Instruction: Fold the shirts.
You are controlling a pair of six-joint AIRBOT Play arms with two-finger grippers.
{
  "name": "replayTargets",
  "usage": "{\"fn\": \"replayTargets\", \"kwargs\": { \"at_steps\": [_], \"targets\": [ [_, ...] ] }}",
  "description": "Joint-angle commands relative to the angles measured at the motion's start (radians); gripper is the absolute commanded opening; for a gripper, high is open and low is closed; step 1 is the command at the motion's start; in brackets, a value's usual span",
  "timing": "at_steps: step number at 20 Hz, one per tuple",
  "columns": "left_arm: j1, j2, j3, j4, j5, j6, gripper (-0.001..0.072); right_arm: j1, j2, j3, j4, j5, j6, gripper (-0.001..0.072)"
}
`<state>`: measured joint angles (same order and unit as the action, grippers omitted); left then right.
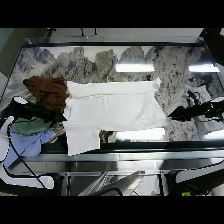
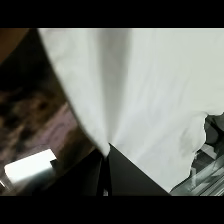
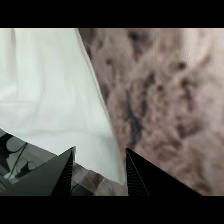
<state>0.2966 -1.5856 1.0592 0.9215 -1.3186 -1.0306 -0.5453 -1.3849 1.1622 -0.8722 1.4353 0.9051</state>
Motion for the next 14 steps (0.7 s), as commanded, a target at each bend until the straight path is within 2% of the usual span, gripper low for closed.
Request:
{"fn": "replayTargets", "kwargs": {
  "at_steps": [1, 4, 9, 10, 13, 14],
  "targets": [
    [-0.001, 0.002, 0.001, -0.001, -0.003, 0.001, 0.0014, 0.0, -0.005, -0.027, -0.007, -0.004, -0.004, 0.0394],
    [-0.001, 0.002, 0.001, -0.001, -0.008, 0.001, 0.0014, 0.0, -0.023, -0.077, -0.006, -0.035, -0.015, 0.0393],
    [-0.001, 0.002, 0.001, -0.011, -0.026, 0.001, 0.0014, 0.09, -0.032, -0.109, -0.003, -0.01, -0.019, 0.0379],
    [-0.001, 0.002, 0.001, -0.01, -0.027, 0.0, 0.0014, 0.114, -0.032, -0.108, -0.001, -0.014, -0.023, 0.0316],
    [-0.001, 0.004, 0.002, -0.062, -0.079, 0.003, 0.0014, 0.144, -0.028, -0.095, 0.072, -0.043, -0.03, 0.0015],
    [-0.001, 0.014, 0.002, -0.094, -0.097, 0.01, 0.0014, 0.143, -0.02, -0.083, 0.114, -0.043, -0.03, 0.0017]
  ]
}}
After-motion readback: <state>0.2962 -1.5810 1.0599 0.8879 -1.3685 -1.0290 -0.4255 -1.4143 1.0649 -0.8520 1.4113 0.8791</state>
